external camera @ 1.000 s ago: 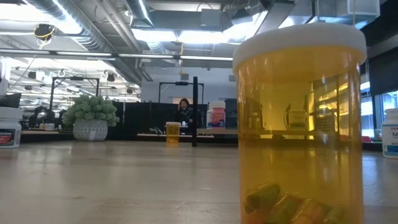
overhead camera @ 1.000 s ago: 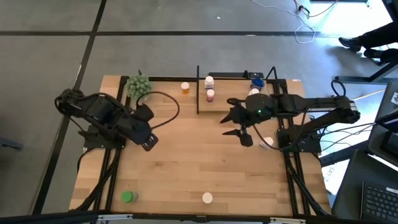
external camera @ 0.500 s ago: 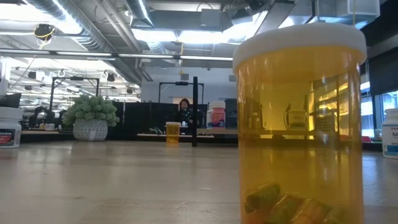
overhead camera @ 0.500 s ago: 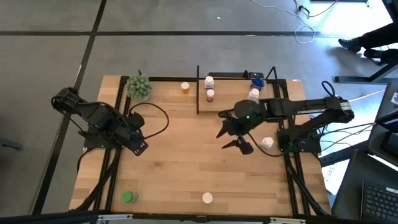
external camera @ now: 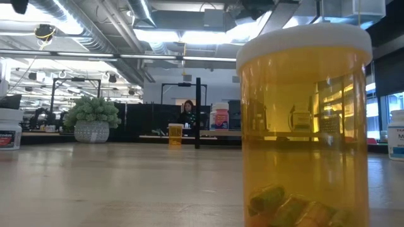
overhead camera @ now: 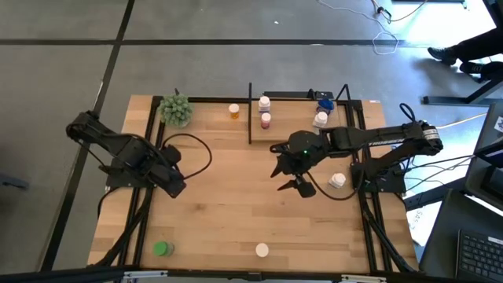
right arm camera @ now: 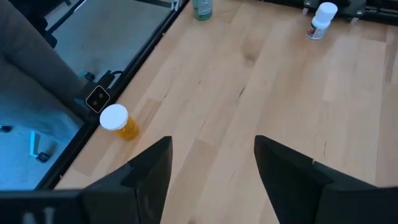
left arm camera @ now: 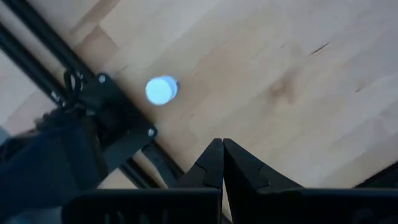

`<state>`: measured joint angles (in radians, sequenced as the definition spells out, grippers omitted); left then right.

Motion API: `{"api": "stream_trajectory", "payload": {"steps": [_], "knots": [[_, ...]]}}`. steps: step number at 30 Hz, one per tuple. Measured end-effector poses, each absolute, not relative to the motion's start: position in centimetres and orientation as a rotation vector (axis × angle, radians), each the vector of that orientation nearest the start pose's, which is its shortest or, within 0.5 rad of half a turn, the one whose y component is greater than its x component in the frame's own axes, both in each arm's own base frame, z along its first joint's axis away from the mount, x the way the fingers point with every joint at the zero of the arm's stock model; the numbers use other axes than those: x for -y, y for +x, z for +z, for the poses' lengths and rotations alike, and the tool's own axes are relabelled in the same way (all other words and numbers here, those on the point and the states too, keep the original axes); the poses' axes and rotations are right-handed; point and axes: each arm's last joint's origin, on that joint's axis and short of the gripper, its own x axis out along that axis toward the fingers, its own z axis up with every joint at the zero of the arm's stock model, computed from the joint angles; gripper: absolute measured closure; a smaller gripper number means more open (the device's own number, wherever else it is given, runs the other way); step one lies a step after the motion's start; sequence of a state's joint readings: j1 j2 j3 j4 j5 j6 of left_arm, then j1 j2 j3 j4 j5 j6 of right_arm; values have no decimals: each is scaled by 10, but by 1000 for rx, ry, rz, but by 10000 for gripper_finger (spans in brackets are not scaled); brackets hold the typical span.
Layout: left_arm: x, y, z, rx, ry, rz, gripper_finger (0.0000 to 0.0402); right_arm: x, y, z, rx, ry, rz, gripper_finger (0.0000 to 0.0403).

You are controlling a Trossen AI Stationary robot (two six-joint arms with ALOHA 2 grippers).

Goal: Pick and place medicine bottles onto shelf by color
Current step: Put the orange medicine bottle on the shelf

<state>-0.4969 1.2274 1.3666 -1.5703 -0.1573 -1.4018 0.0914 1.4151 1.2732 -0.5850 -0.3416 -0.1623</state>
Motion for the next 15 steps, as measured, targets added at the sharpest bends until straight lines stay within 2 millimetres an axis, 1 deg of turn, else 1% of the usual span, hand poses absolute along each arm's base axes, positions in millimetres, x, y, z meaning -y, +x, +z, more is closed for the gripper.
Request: {"api": "stream_trajectory", "payload": {"steps": [4, 9, 12, 15], "knots": [[80, 159, 339, -1262, -753, 746, 401, -37, 299, 326, -690, -62, 471, 173], [77, 160, 323, -1335, -746, 790, 401, -37, 299, 326, -695, -41, 462, 173], [74, 160, 315, -1367, -720, 798, 401, -37, 299, 326, -692, -36, 461, 173], [71, 161, 310, -1379, -676, 787, 401, -41, 299, 325, -686, -61, 519, 173]]}}
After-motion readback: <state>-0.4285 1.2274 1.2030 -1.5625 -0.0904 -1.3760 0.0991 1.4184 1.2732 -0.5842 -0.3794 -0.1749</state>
